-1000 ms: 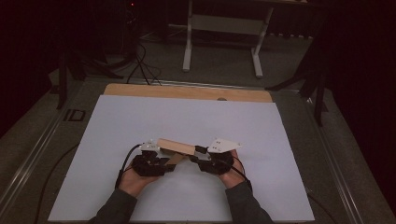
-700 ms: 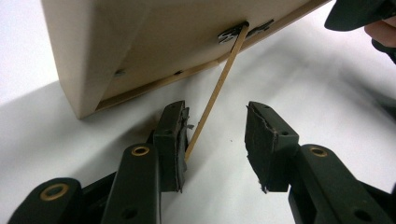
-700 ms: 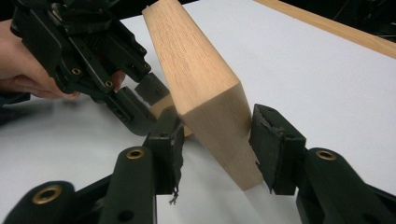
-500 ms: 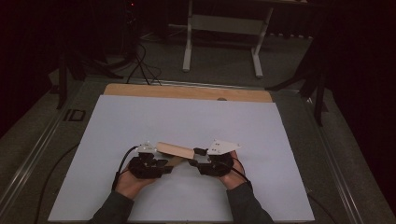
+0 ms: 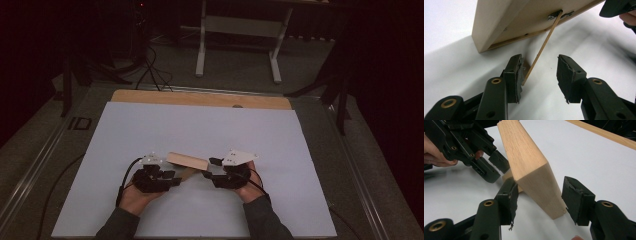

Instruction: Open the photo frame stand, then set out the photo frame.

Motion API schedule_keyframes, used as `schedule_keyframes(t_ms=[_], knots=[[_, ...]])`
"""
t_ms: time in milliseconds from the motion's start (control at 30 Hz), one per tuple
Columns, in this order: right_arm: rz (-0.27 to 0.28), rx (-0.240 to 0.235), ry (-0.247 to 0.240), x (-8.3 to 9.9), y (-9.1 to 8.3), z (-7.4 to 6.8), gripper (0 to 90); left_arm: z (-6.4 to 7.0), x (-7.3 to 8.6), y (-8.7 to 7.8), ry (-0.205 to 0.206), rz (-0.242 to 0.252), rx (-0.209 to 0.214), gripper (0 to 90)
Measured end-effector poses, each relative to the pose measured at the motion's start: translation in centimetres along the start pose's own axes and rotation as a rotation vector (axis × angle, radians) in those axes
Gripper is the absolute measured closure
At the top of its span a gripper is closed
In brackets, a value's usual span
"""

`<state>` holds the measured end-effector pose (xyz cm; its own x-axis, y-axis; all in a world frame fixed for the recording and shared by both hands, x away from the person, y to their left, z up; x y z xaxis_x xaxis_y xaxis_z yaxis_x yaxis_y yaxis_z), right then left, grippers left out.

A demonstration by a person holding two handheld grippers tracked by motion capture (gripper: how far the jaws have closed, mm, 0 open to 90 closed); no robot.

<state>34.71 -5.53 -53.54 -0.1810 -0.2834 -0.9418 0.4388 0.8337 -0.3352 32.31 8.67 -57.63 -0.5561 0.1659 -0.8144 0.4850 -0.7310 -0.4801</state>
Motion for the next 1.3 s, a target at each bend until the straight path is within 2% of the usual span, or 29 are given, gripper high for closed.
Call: schedule_keyframes(t_ms=[467,833,1300], knots=[[-0.008,-0.009,-0.003,-0.01,-0.17,0.13,46.1,-0.21,-0.39,-0.70,-0.012,0.030,-0.011,55.8],[-0.026,-0.030,-0.001,0.20,-0.44,0.40,45.5,-0.27,-0.39,-0.68,-0.010,0.031,-0.016,55.8],[-0.056,-0.027,-0.005,0.83,-0.54,0.86,44.7,-0.22,-0.70,-0.86,-0.002,0.048,-0.030,55.8]])
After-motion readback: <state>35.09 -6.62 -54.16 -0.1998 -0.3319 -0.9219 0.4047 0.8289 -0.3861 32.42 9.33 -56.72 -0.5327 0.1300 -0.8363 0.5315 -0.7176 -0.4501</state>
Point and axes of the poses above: each handheld gripper's, and its own axes: y roughly forward along the jaws, x roughly out of its underside, z roughly to its right, the point moved 10 cm from there along y, roughly forward along the jaws, and after that the axes turned 10 degrees about z, right-handed, at the moved point
